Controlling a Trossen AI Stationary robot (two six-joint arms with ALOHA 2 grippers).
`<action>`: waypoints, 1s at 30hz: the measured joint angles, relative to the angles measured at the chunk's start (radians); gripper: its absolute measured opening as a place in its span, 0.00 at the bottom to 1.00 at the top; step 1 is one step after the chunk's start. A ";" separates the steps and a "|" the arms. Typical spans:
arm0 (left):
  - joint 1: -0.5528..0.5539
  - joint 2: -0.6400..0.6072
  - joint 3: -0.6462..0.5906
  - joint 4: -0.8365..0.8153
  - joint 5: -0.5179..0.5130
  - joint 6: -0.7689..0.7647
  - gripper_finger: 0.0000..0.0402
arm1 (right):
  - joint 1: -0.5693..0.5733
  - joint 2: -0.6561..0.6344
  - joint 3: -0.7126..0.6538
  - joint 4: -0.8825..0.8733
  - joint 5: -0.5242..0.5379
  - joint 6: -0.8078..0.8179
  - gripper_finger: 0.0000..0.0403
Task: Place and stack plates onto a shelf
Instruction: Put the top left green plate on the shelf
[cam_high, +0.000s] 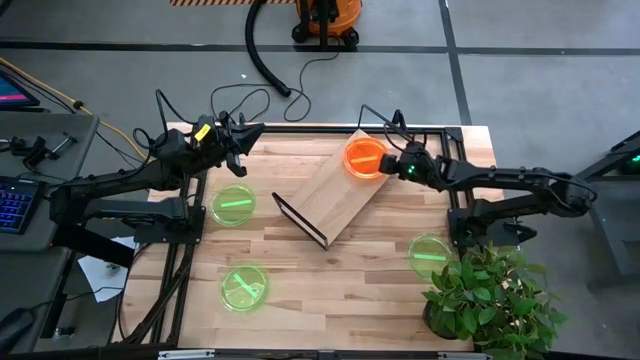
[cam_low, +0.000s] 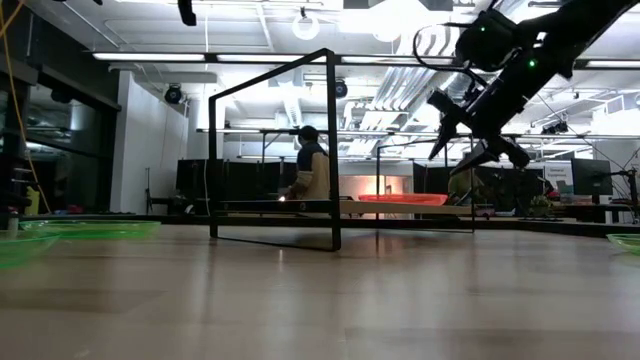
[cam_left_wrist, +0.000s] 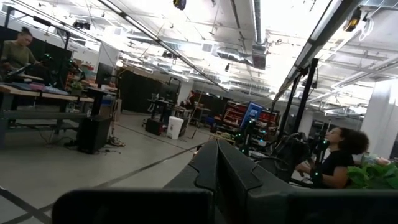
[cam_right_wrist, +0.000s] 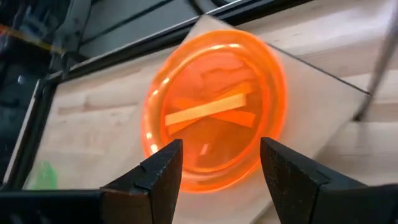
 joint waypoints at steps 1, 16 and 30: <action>0.000 0.000 0.000 0.000 0.000 0.000 0.00 | 0.000 0.000 0.007 -0.001 -0.013 -0.017 0.49; 0.000 0.000 0.000 -0.001 0.000 0.000 0.00 | 0.065 -0.284 0.033 -0.127 -0.403 -0.322 0.49; 0.041 0.034 0.153 -0.546 -0.053 -0.125 0.19 | 0.290 -0.397 0.033 -0.092 -0.171 -0.300 0.49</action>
